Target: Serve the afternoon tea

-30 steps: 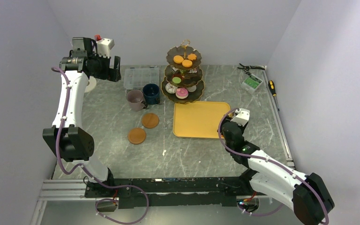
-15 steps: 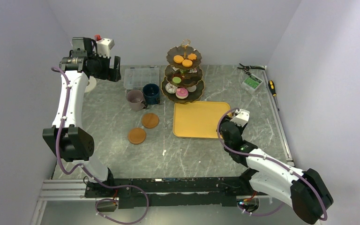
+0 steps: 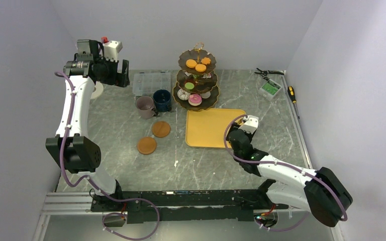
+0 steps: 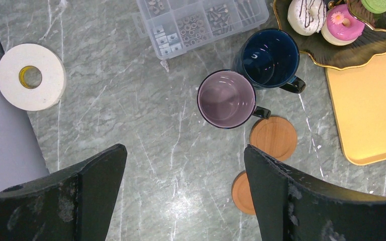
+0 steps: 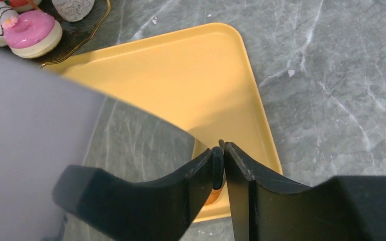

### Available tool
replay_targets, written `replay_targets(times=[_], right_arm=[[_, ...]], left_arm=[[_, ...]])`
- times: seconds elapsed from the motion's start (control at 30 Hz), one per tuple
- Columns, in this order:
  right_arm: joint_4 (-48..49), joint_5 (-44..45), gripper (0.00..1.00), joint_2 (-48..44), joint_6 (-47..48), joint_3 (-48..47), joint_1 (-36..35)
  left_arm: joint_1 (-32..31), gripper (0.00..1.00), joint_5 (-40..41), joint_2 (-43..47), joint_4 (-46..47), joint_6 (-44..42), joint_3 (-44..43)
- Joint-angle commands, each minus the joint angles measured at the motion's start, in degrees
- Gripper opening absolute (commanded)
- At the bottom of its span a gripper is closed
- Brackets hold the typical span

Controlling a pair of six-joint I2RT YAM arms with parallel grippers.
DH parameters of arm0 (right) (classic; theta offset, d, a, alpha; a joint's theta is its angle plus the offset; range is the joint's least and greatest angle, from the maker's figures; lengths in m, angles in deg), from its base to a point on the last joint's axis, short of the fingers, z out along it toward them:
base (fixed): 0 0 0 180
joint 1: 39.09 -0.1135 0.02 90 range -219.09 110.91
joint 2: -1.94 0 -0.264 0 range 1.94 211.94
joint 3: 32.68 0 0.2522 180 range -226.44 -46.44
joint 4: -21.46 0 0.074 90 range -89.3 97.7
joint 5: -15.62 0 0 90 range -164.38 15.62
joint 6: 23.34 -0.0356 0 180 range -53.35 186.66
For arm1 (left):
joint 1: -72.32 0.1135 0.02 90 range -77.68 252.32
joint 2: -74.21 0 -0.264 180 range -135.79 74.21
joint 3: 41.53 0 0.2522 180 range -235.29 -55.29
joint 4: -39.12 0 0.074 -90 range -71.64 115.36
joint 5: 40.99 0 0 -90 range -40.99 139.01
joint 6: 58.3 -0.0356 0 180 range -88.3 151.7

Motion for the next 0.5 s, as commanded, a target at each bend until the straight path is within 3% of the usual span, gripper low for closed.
replay_targets(times=[0.0,0.47], right_arm=[[1.60,-1.33,0.55,1.00,1.17,-0.79,-0.79],[-5.96,0.77,0.59,2.18,-1.04,-2.75,-4.66]], left_arm=[[0.29,0.93,-0.70,1.02,0.13,-0.88,-2.47],[0.29,0.93,-1.00,1.19,0.38,-0.75,-2.41]])
